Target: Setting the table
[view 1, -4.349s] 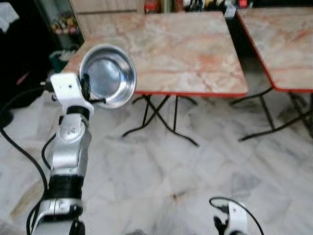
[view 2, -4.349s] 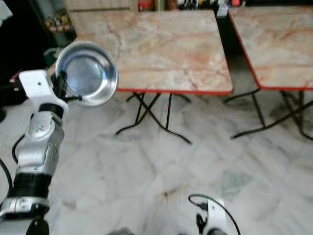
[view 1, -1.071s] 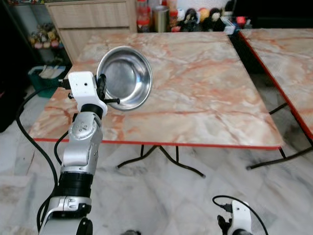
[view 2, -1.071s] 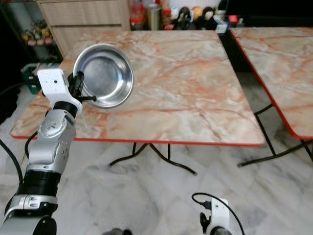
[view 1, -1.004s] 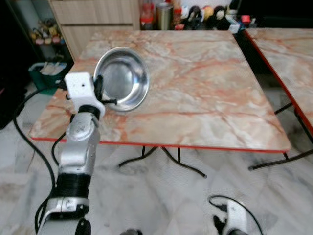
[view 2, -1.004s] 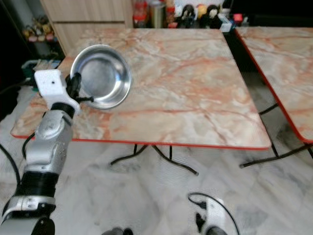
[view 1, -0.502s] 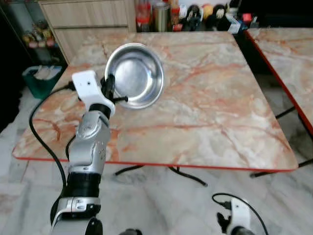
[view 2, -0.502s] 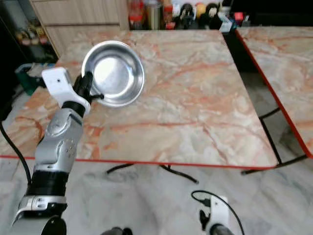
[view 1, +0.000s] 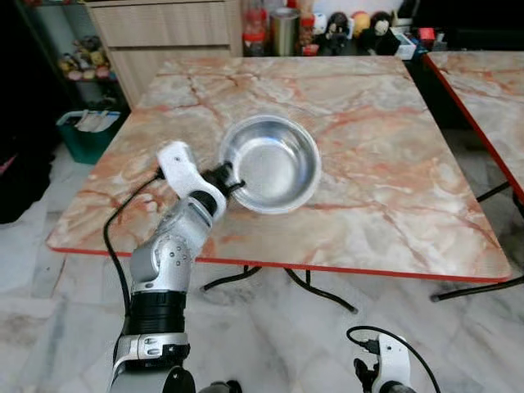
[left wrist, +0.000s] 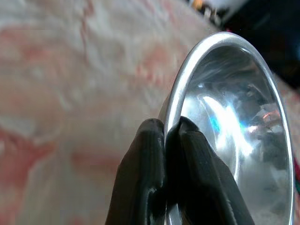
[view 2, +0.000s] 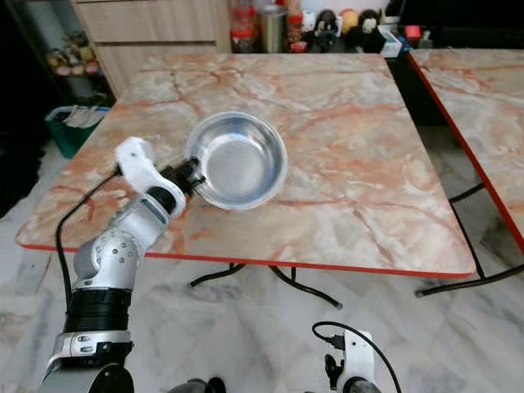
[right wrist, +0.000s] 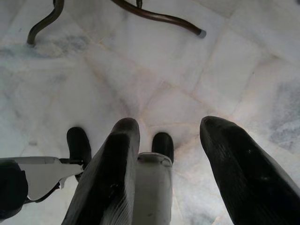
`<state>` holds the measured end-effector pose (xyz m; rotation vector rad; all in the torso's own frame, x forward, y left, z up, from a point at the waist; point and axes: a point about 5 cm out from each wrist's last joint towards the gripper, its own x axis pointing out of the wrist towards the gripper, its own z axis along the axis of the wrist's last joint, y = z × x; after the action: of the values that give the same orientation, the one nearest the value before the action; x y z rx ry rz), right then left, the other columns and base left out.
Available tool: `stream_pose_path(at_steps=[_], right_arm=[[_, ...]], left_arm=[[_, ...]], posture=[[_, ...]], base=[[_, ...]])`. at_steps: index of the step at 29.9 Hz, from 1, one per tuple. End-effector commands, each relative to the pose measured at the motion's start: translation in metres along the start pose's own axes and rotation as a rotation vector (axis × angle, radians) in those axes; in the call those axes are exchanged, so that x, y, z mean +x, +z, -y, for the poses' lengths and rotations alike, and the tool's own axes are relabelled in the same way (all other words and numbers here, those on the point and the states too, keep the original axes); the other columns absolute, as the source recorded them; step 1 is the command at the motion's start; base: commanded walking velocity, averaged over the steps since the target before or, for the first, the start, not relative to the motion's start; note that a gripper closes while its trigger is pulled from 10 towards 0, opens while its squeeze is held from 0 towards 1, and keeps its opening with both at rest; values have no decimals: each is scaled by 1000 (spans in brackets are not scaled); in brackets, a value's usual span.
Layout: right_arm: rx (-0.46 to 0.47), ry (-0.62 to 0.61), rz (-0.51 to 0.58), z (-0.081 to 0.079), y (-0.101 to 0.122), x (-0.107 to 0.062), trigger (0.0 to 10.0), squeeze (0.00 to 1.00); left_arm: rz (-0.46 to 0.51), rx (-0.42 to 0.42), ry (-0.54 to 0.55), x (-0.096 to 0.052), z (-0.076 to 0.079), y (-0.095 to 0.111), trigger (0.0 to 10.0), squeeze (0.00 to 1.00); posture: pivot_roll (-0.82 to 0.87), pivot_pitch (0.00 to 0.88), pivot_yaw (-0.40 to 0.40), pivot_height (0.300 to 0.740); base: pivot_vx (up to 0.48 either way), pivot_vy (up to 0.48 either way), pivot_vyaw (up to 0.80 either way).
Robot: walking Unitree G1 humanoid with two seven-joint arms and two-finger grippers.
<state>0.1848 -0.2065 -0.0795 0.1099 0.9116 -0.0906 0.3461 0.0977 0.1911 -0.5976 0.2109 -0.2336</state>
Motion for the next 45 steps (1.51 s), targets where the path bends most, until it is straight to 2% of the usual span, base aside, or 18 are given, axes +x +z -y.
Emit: stream_pose_path(at_steps=[1, 6, 8, 13, 16, 20, 26, 32, 33, 34, 45], right_arm=[[-1, 4, -25, -1, -6, -1, 10000, 0], [-3, 7, -26, -1, -6, -1, 10000, 0], [0, 7, -25, -1, -5, -1, 10000, 0], [1, 5, -25, -1, -5, -1, 10000, 0], [1, 7, -27, -1, -6, -1, 10000, 0], [2, 7, -27, -1, -6, -1, 10000, 0], [0, 7, -29, -1, -6, -1, 10000, 0], [0, 8, -32, 0, -7, -1, 10000, 0], [0, 8, -32, 0, -7, -1, 10000, 0], [1, 8, -32, 0, -7, -1, 10000, 0], [-3, 9, -32, 0, -6, -1, 10000, 0]], left_arm=[[-24, 27, 13, 0, 3, 2, 10000, 0], [-100, 12, 51, 5, 2, -14, 10000, 0], [-124, -9, 98, 10, 0, -21, 10000, 0], [-138, -29, 159, 16, -3, -23, 10000, 0], [-152, -65, 201, 21, -4, -24, 10000, 0], [-124, -138, 230, 25, -2, -20, 10000, 0], [-131, -189, 255, 26, -3, -20, 10000, 0], [-160, -203, 277, 25, -4, -21, 10000, 0], [-165, -200, 274, 25, -4, -20, 10000, 718], [-167, -192, 273, 24, -4, -19, 10000, 1000], [-153, -178, 267, 16, -5, -7, 10000, 1000]], posture=[[53, 127, 41, 740], [53, 131, 41, 740], [48, 131, 41, 740], [46, 134, 41, 740], [47, 139, 40, 740], [43, 143, 42, 740], [45, 155, 40, 740], [48, 159, 41, 740], [49, 162, 41, 740], [50, 164, 39, 740], [57, 167, 37, 740]], base=[[0, 0, 0], [0, 0, 0], [0, 0, 0], [0, 0, 0], [0, 0, 0], [0, 0, 0], [0, 0, 0], [0, 0, 0], [0, 0, 0], [0, 0, 0], [0, 0, 0]])
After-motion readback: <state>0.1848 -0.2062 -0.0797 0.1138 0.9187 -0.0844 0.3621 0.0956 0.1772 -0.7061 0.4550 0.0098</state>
